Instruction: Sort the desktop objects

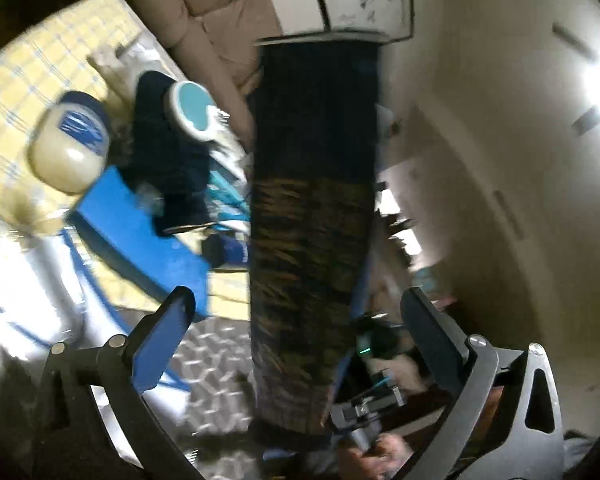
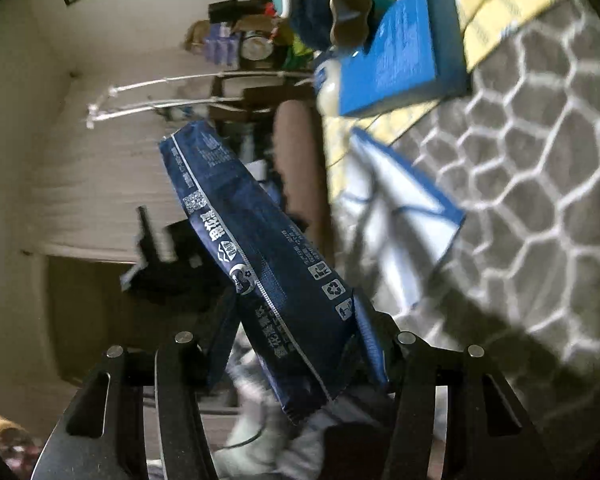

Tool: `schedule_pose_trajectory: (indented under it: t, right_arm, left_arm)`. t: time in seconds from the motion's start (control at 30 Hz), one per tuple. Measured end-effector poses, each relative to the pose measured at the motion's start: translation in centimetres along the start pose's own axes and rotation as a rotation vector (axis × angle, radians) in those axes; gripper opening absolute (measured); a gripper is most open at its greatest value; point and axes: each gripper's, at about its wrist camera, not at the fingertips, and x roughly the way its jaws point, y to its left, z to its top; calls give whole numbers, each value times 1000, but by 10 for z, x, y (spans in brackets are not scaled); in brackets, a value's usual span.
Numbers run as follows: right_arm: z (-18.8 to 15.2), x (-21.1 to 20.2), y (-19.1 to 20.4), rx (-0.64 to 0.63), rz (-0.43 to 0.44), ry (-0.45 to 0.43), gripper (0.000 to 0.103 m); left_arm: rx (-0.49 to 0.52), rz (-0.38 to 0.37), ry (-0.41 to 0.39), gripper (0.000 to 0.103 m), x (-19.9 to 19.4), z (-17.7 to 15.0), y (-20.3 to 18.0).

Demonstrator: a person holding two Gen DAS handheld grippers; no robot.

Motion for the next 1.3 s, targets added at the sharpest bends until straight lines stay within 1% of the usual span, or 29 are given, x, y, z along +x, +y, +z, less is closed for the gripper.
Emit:
schedule_pose_trajectory:
  t: [0.03,0.1,0.17,0.2,0.23,0.27,0.3,0.37,0.4,0.43,0.5,0.57,0.6,0.63,0.67,0.7,0.77,0.8,0.83,0.87,0.9,0.93,0.97,1.0,1.03,1.07,1.1,1.13,1.3]
  right_arm:
    - [-1,2,0,8,35,9,58]
    - [-3,6,1,14,65,24,58]
    - [-2,11,3,22,84,35,58]
    - [-1,14,3,23,85,39,58]
    - [1,15,4,25,80,38,58]
    - [3,16,3,28,78,34,60]
    - [4,12,2,32,70,30,61]
    - [11,9,2,25,10,18,68]
    - [14,7,3,10,-49,1,80]
    - [18,1,7,-28,-167,-37,87]
    - [24,-11,18,-114,-314,-98,87]
    - [28,-19,36,-228,-434,-149,87]
    - [27,-18,43,-276,-479,-157,87]
    - [25,-13,53,-353,-542,-158,87]
    - [23,-7,61,-415,-584,-146,87]
    - [21,0,66,-458,-612,-132,87]
    - [15,21,76,-552,-662,-79,87]
    - [6,26,75,-588,-686,-62,87]
    - [1,39,76,-637,-731,-41,87]
    - [-3,46,75,-665,-759,-21,85]
    - [-3,56,73,-686,-782,-1,80]
    - [-3,63,70,-700,-801,19,68]
    - [-3,68,67,-708,-810,38,58]
    - [-6,69,64,-713,-819,47,32]
    - [-6,69,63,-713,-825,44,17]
    - [-4,65,63,-708,-824,33,16]
    - [-3,60,63,-698,-811,21,16]
    - [1,50,64,-678,-782,5,15]
    - [12,3,77,-636,-722,-62,14]
  left_arm:
    - [-4,-29,6,102,3,4,1]
    - [21,-85,10,102,7,11,-2]
    - [57,-160,17,100,11,19,-8]
    - [80,-183,12,82,12,23,-11]
    - [105,-179,3,53,13,26,-14]
    - [110,-149,6,43,15,30,-13]
    - [101,-109,14,44,18,33,-10]
    - [69,-33,12,42,21,38,0]
    - [52,9,6,40,23,40,4]
    - [29,72,-5,39,23,43,10]
    - [7,235,13,39,32,48,17]
    - [12,341,19,39,39,51,19]
    - [-11,390,32,39,43,53,23]
    - [-53,412,40,39,45,54,29]
    - [-79,417,36,39,48,55,33]
    - [-87,424,37,39,53,56,34]
    - [-64,469,40,39,62,58,33]
    - [-61,476,47,39,68,59,33]
    - [-66,479,54,39,72,59,33]
    - [-67,482,55,39,75,58,32]
    - [-66,485,56,39,74,55,28]
    - [-62,485,60,39,76,53,24]
    - [-57,487,63,39,77,53,20]
    - [-52,485,69,39,79,49,17]
    - [-44,484,76,39,80,47,10]
    - [-35,486,79,39,73,41,5]
    - [-24,488,84,39,77,41,-3]
    - [-15,490,87,39,80,41,-10]
    - [9,470,121,39,115,42,-44]
